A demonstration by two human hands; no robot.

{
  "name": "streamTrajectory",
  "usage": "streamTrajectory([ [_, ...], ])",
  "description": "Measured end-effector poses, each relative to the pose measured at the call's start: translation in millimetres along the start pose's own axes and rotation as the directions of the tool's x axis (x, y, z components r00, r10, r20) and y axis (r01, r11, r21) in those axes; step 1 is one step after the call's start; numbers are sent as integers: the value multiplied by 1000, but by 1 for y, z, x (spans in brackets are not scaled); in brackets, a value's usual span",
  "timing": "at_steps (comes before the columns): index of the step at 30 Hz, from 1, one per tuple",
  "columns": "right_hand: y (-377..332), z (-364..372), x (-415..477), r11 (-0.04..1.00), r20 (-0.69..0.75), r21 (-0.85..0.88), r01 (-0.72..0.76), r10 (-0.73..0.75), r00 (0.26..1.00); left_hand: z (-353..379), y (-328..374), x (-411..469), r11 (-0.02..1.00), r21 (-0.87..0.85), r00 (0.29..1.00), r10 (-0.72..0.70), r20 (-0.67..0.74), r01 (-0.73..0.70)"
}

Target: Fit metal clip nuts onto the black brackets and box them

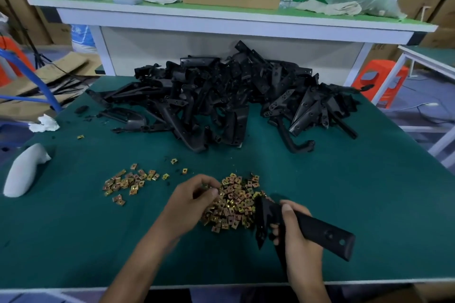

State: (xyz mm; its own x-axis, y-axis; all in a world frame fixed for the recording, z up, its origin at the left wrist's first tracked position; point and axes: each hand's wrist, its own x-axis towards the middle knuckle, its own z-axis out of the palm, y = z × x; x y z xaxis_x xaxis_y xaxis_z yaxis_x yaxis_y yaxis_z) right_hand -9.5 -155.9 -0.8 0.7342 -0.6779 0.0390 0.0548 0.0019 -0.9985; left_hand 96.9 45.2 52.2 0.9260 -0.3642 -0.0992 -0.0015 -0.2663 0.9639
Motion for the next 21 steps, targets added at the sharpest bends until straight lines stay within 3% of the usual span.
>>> streamTrajectory([
  [4, -1, -2, 1, 1000, 33, 7, 20, -20, 999, 30, -10, -19, 981, -182, 998, -64, -10, 62],
  [8, -1, -3, 1, 998, 52, 61, 8, -12, 999, 56, -17, -36, 896, -401, 975, -220, -26, 191],
  [13, 4, -7, 3, 987, 60, 145, -65, 56, 997, 81, -12, -44, 841, -484, 963, -271, 13, 243],
  [17, 6, -7, 2, 983, 75, 163, -87, 75, 994, 85, -10, -41, 854, -474, 968, -252, -11, 217],
  [21, 6, -5, 2, 980, 70, 183, -81, 69, 995, 86, -12, -37, 785, -561, 955, -295, 34, 263],
])
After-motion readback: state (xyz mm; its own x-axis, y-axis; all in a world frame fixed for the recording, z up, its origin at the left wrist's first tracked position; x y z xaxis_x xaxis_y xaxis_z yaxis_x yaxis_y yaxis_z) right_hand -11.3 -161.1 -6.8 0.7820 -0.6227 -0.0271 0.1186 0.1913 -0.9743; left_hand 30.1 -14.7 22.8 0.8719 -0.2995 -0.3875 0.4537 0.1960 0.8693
